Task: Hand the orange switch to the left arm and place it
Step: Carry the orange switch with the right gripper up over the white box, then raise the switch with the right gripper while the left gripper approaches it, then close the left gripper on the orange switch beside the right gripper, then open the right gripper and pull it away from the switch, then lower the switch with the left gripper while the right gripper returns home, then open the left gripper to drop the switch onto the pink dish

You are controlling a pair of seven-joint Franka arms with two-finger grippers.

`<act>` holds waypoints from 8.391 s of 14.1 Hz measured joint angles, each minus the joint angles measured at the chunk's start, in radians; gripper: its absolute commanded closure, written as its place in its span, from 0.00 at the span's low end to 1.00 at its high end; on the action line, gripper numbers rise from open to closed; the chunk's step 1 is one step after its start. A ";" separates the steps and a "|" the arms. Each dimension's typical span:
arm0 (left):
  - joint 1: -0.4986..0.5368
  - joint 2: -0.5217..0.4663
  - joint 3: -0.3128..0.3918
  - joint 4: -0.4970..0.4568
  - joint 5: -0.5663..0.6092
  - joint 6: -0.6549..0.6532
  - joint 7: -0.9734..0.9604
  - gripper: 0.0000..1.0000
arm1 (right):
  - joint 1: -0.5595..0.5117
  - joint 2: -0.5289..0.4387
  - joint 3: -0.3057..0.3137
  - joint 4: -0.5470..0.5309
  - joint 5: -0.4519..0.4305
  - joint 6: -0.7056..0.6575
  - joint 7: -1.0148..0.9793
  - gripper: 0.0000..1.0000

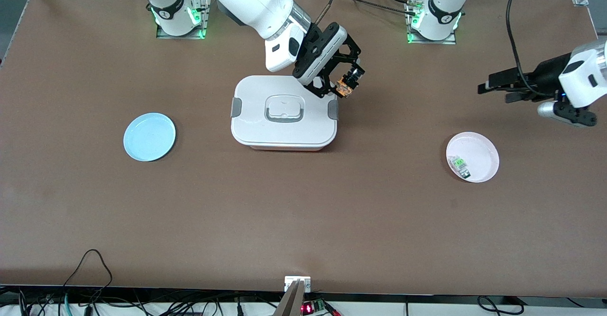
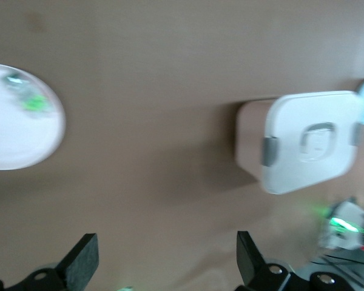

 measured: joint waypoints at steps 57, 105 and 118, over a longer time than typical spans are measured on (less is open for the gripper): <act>-0.029 -0.038 -0.175 -0.465 -1.032 0.000 -0.273 1.00 | 0.136 0.013 -0.008 0.009 -0.001 0.118 0.098 0.98; 0.126 0.399 0.008 -0.382 0.450 1.025 0.120 0.42 | -0.324 -0.287 -0.527 -0.009 -0.227 -1.066 -0.049 0.00; 0.125 0.212 0.007 -0.441 0.450 0.979 0.126 0.00 | -0.381 -0.399 -0.543 -0.043 -0.260 -1.109 -0.055 0.00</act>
